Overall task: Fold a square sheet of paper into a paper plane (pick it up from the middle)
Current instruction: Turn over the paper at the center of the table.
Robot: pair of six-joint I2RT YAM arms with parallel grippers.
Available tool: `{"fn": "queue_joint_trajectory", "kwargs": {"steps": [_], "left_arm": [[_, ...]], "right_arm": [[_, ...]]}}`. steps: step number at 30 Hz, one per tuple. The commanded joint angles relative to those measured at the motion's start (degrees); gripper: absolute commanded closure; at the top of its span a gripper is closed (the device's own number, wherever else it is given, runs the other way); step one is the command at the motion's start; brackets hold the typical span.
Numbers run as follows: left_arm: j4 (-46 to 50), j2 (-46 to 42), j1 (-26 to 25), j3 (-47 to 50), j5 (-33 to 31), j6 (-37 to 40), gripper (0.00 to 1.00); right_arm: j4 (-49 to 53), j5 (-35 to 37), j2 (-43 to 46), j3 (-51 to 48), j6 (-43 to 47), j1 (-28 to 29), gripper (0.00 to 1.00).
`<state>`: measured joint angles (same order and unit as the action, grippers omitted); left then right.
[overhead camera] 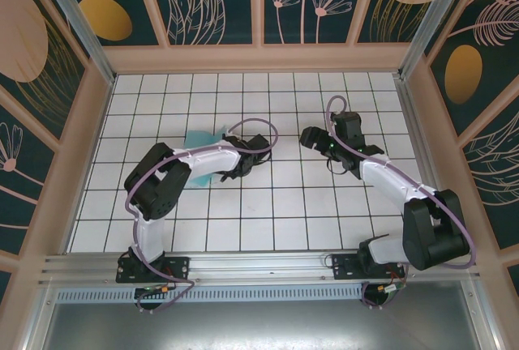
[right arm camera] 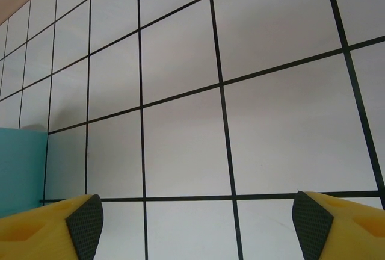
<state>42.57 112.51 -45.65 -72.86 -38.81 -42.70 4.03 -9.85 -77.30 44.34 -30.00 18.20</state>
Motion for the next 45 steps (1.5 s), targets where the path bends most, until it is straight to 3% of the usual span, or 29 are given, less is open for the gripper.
{"fn": "queue_joint_trajectory", "kwargs": {"steps": [1, 10, 20, 25, 28, 31, 36, 39, 45], "left_arm": [[-4.26, -0.25, -0.05, -0.08, 4.94, 0.03, 0.83], [-14.13, -4.23, -0.05, 3.25, 16.54, 2.69, 0.66], [-28.65, -17.29, -0.05, 6.0, 35.22, 4.35, 0.35], [-29.86, -25.98, 1.02, 8.44, 29.47, 1.87, 0.15], [-30.74, -31.8, 3.66, 12.85, 26.05, -0.01, 0.02], [-31.58, -37.05, 8.7, 19.39, 26.35, -3.16, 0.01], [-31.06, -44.2, 15.87, 28.32, 26.69, -6.94, 0.01], [-30.68, -46.55, 19.34, 32.23, 28.43, -8.5, 0.01], [-31.16, -48.74, 23.09, 37.05, 30.8, -10.59, 0.01]], "right_arm": [[1.03, 0.82, -0.28, -0.33, -1.28, -0.61, 0.16], [1.4, -0.25, -1.28, 0.09, -2.16, -1.25, 0.17], [2.21, -2.21, -1.31, 1.53, -2.36, -1.44, 0.18], [0.41, -6.81, -1.96, 2.83, -1.65, 0.36, 0.2], [0.19, -6.54, -3.69, 5.62, -1.03, 5.11, 0.21], [-0.61, -6.24, -8.05, 9.72, -1.46, 11.74, 0.26], [-2.76, -8.33, -20.59, 18.35, -3.93, 21.0, 0.52], [-2.14, -8.65, -28.37, 24.65, -4.51, 24.91, 0.62], [1.83, -10.55, -40.59, 36.31, -4.37, 29.38, 0.67]]}}
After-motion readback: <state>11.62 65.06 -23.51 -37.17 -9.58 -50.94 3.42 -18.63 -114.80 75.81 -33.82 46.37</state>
